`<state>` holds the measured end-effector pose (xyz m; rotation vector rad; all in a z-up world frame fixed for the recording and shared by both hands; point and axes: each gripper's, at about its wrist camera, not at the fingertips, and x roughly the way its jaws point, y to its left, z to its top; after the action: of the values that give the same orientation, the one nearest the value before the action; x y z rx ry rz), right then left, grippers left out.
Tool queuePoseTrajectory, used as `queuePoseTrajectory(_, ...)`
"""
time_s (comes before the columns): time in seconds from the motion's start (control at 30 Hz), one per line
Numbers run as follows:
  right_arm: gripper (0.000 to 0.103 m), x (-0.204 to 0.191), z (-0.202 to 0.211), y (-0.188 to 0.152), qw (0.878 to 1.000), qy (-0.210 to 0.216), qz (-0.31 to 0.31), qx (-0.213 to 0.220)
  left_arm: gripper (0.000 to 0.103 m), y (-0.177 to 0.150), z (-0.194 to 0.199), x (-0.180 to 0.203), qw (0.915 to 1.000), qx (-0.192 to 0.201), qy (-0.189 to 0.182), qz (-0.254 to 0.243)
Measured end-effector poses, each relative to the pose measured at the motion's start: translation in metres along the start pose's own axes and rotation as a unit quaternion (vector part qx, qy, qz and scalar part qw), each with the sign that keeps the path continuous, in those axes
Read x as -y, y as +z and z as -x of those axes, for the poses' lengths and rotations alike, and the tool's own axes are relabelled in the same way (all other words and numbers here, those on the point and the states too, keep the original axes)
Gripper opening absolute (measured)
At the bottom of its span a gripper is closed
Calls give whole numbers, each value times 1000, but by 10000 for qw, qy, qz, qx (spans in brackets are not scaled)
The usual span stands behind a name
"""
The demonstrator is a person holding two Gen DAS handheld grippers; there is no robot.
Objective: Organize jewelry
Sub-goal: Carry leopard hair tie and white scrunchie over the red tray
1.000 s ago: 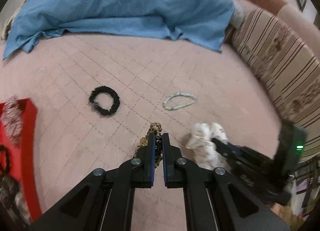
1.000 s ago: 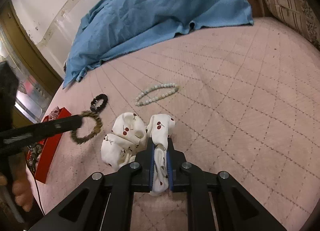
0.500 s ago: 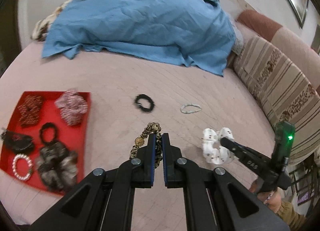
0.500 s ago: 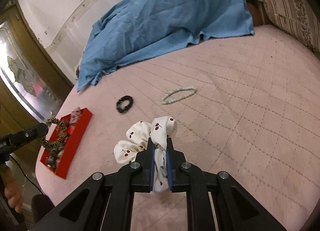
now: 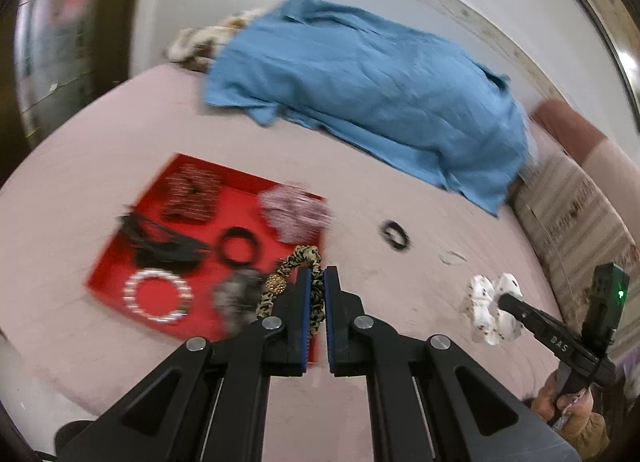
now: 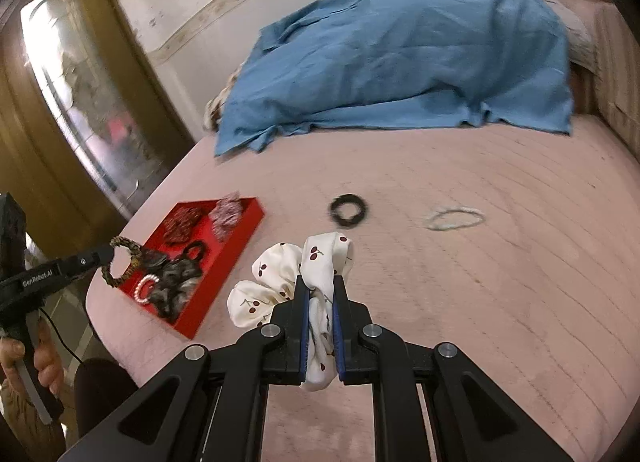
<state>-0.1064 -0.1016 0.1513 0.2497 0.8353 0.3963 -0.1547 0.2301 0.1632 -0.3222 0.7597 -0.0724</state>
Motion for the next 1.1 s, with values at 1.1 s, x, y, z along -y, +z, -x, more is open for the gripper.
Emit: queuePoseTrajectory(1.1, 11, -161, -199, 95, 9905, 464, 930, -902, 6, 79, -157, -120, 9898, -323, -581, 1259)
